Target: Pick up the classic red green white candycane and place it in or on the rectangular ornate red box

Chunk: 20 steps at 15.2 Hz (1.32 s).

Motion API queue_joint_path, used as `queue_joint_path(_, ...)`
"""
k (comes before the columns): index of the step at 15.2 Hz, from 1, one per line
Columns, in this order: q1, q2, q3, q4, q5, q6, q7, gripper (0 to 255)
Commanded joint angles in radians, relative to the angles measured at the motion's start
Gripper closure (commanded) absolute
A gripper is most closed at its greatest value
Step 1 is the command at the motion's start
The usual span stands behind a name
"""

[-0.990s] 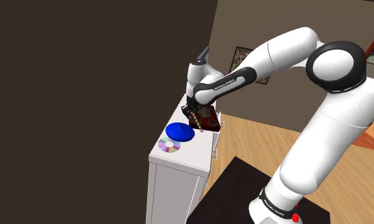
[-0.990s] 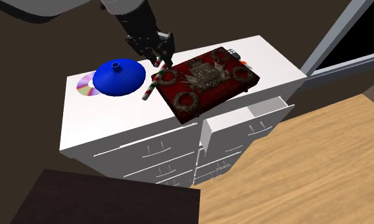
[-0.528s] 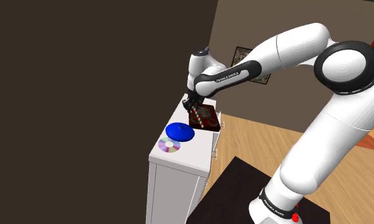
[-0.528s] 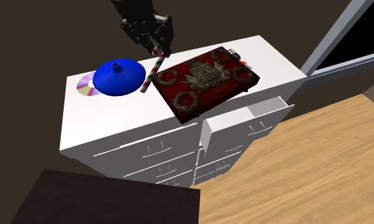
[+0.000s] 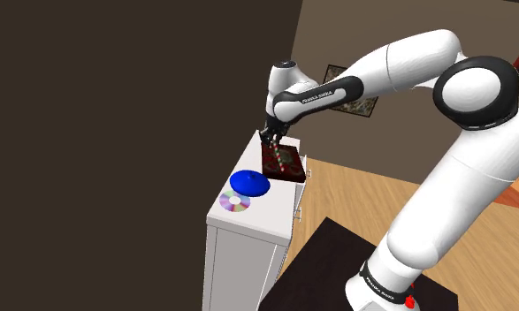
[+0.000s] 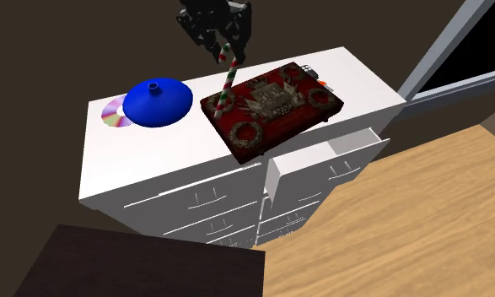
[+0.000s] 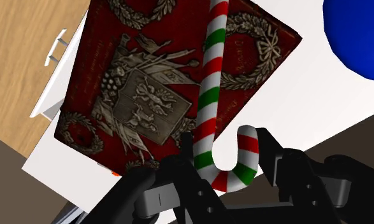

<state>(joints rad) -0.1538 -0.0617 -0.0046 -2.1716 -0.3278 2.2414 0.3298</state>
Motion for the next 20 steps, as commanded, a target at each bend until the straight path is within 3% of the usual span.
queue_joint_path(1,-0.022,0.011,-0.026,0.027,0.009,-0.002,-0.057,255)
queue_joint_path(10,-0.120,0.136,-0.122,0.206,0.071,-0.004,-0.290,255)
queue_joint_path(20,-0.123,0.188,-0.126,0.133,0.052,0.119,-0.258,255)
